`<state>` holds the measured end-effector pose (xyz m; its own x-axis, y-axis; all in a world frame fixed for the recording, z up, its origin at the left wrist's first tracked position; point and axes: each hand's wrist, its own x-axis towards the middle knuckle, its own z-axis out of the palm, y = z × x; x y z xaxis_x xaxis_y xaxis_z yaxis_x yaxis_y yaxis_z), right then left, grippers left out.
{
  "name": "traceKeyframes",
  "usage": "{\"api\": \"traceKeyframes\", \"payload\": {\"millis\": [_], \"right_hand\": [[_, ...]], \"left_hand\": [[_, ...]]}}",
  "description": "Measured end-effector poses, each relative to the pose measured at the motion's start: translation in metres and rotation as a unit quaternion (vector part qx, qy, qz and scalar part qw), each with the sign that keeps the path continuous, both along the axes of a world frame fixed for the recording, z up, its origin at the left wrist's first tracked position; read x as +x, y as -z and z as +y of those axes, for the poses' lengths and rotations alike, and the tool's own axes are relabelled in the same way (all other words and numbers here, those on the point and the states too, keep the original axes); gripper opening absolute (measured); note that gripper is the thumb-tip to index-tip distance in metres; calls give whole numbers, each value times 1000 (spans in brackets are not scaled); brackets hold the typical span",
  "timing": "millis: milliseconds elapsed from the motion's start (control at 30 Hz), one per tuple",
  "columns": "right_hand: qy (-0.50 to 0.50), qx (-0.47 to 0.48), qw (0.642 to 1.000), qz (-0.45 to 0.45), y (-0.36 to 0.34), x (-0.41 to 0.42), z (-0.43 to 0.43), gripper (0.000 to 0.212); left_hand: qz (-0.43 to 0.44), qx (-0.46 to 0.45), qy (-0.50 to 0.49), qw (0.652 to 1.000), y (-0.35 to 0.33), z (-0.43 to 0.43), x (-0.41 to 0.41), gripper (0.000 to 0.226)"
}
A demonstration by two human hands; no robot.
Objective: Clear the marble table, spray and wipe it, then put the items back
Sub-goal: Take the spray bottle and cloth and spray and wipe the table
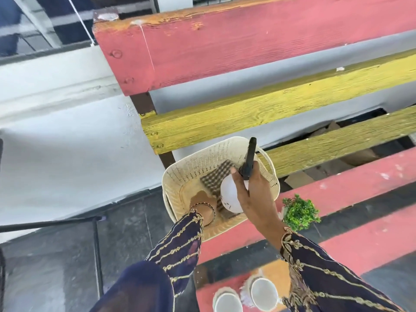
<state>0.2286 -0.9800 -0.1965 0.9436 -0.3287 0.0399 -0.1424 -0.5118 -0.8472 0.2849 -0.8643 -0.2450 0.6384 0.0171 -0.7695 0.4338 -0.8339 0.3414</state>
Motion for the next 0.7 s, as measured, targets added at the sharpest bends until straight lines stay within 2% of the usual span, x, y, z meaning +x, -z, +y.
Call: {"api": "traceKeyframes", "payload": {"millis": [100,233,333,400,533,700], "right_hand": [[-6,12,1000,3,5,-4,-7,25],[-14,9,1000,10,11,-6,-11,21],[-28,6,1000,14,9,-6,-11,16],[-32,10,999,16,1,-5,-9,13],[-32,25,999,-4,-34,0,6,9],[-23,35,998,-57,-102,9,41,23]], "left_hand": [[19,-73,-141,987,13,-9,5,56],[37,-65,-166,983,39,-13,12,49],[25,-119,-181,976,21,-13,11,38],[-3,-159,-189,969,-3,-12,8,23],[-105,-195,-229,948,-48,-2,5,27],[-202,-229,-273,912,-118,47,-2,26]]}}
